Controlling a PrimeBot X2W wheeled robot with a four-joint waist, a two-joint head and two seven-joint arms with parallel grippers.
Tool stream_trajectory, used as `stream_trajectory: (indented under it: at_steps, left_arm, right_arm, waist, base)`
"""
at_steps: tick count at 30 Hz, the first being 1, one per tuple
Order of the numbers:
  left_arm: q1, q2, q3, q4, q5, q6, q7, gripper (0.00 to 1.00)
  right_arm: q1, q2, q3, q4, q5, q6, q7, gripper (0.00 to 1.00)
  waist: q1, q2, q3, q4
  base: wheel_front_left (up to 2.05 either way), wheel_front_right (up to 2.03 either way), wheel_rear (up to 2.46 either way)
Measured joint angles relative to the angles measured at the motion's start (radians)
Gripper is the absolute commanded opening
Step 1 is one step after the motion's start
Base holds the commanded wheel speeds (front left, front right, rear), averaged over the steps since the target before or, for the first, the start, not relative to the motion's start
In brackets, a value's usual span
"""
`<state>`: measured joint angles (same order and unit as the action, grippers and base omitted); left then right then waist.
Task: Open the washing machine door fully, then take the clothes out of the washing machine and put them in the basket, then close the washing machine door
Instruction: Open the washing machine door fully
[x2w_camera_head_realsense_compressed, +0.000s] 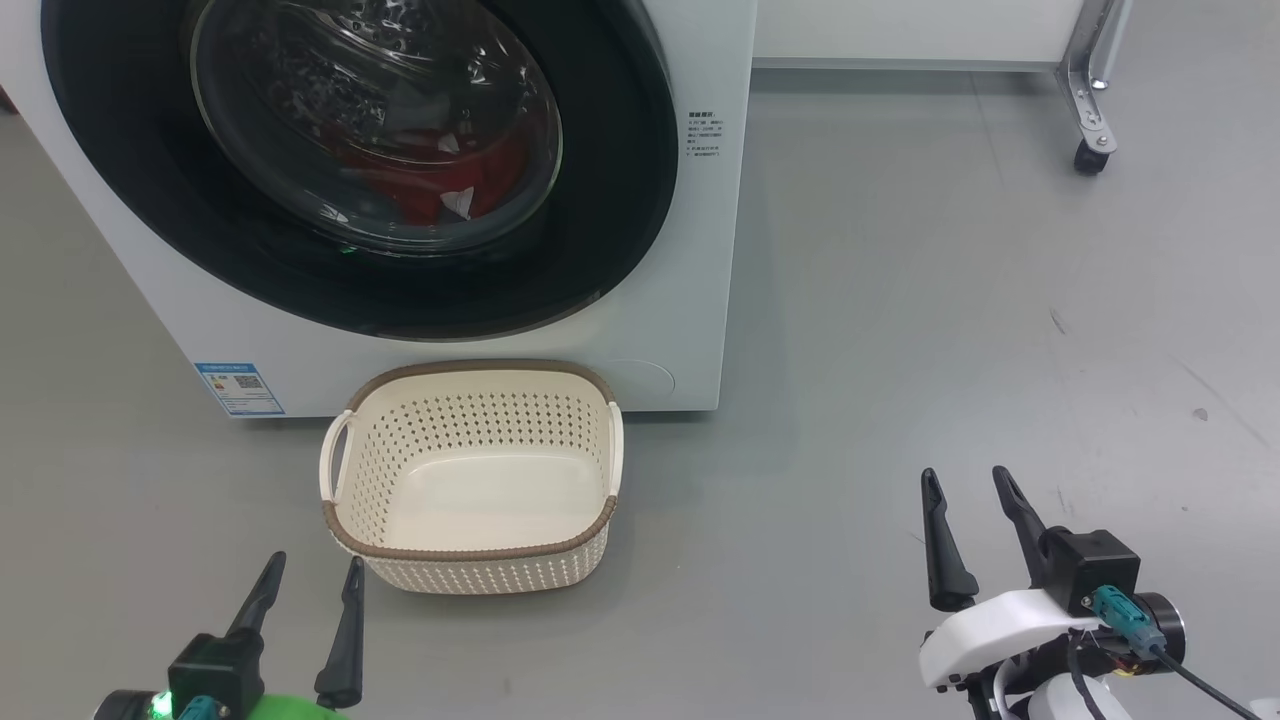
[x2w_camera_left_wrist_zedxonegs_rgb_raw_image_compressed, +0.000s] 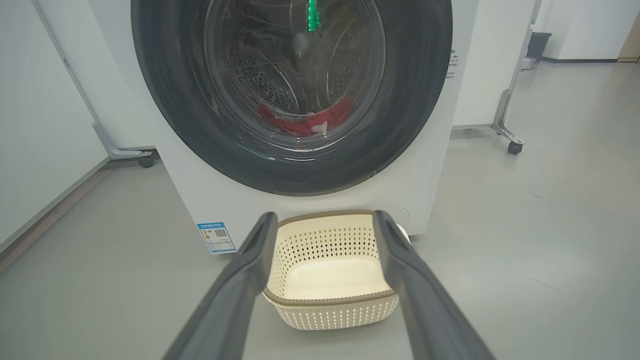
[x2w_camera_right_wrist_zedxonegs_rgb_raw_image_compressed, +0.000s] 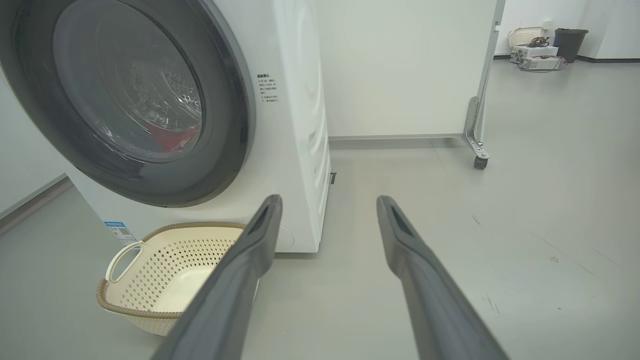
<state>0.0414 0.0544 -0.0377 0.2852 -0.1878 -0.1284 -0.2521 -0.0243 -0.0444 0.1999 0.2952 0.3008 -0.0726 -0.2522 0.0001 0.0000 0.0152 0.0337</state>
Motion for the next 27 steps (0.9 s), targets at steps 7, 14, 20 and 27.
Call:
stream_trajectory:
  at_steps: [7, 14, 20, 27]
  left_arm:
    - [0.000, -0.001, -0.001, 0.001, 0.000, 0.000, 0.000, 1.00]
    - [-0.010, -0.001, -0.006, -0.001, 0.000, 0.000, 0.000, 1.00]
    - [-0.027, -0.003, -0.009, -0.011, -0.004, 0.000, 0.000, 1.00]
    - [-0.056, -0.004, -0.030, -0.022, -0.022, 0.000, 0.000, 1.00]
  right_arm:
    - [-0.008, 0.000, -0.001, -0.009, -0.005, 0.000, 0.000, 0.00]
    - [-0.009, 0.002, -0.033, -0.038, 0.077, 0.008, 0.000, 0.00]
    - [-0.018, 0.001, -0.086, -0.078, 0.451, 0.037, 0.000, 0.00]
    - [-0.039, 0.001, -0.185, -0.122, 0.798, 0.062, 0.010, 0.00]
  waist:
    - [-0.0001, 0.0000, 0.007, 0.003]
    - [0.0000, 0.0000, 0.029, 0.013]
    - [0.0000, 0.0000, 0.055, 0.024]
    - [0.0000, 0.0000, 0.092, 0.038]
  base:
    - [0.00, 0.00, 0.00]
    - [0.00, 0.00, 0.00]
    - [0.00, 0.00, 0.00]
    - [0.00, 0.00, 0.00]
